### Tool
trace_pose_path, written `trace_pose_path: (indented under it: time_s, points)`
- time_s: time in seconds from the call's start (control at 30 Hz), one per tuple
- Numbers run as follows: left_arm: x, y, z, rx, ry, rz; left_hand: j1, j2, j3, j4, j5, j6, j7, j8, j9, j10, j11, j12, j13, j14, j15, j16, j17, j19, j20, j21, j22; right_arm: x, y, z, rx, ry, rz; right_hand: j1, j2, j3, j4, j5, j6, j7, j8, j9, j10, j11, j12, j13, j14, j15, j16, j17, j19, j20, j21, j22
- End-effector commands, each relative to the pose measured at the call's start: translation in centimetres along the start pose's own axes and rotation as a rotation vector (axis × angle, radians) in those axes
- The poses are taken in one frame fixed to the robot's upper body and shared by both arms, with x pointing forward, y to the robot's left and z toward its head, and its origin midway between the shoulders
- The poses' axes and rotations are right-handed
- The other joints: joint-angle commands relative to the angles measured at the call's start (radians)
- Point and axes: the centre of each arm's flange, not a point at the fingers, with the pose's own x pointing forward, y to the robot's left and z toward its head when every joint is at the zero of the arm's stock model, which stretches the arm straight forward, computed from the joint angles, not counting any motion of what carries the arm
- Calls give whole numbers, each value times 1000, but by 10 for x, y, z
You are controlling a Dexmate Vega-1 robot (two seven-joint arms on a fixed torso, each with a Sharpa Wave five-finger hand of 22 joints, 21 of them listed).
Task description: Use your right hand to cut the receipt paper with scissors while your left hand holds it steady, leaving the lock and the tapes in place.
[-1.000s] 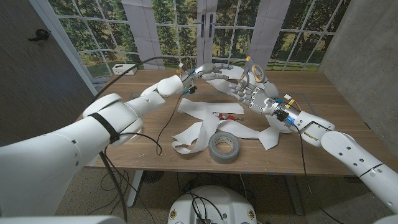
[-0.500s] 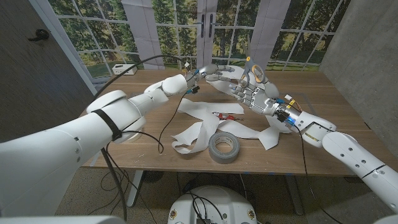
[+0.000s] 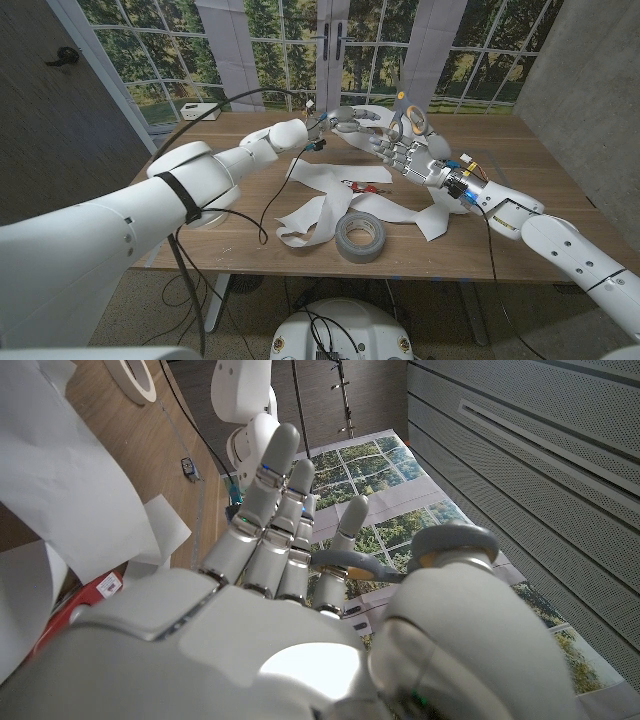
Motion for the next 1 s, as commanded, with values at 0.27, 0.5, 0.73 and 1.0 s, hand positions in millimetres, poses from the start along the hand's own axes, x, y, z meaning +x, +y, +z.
trace_pose_path:
  time_s: [0.27,0.5,0.73,1.0]
  points:
    - [19,-9,6,80,64,-34,0,0,-4,-1,-1,-35,-1,-12,-4,-24,5,-1,-11,-27,-12,0,2,-8,4,-12,1,-8,5,0,-18,-1,-13,-1,9,-5,-2,-3,-14,31,-4,-2,-2,1,7,-3,-7,-40,6,1,0,-4,-6,6]
    - [26,-8,7,123,99,-29,1,1,-5,-1,0,-50,-2,-16,-7,-32,7,-1,-17,-38,-10,-1,1,-13,1,-18,1,-10,5,2,-22,-2,-20,0,10,-6,-2,-3,-13,33,-3,-1,-1,1,7,-6,-9,-41,7,1,0,-4,-9,6]
    - [37,-2,10,161,156,-23,4,4,-7,-3,0,-11,9,0,-9,-37,8,3,-28,-53,-8,-1,0,-19,-8,-28,0,-9,4,3,-22,-2,-28,2,11,-6,-3,-4,-13,33,-4,-1,-1,3,8,-9,-11,-40,7,-1,1,-4,-12,6]
    - [44,-1,19,204,155,-30,12,5,-12,-6,1,2,15,1,-14,-25,10,16,-58,-73,-45,3,-4,-57,-112,-77,-10,-9,3,3,-20,-10,-33,3,12,-7,-4,-4,-11,33,-3,0,0,3,9,-13,-10,-42,9,-1,2,-4,-16,6]
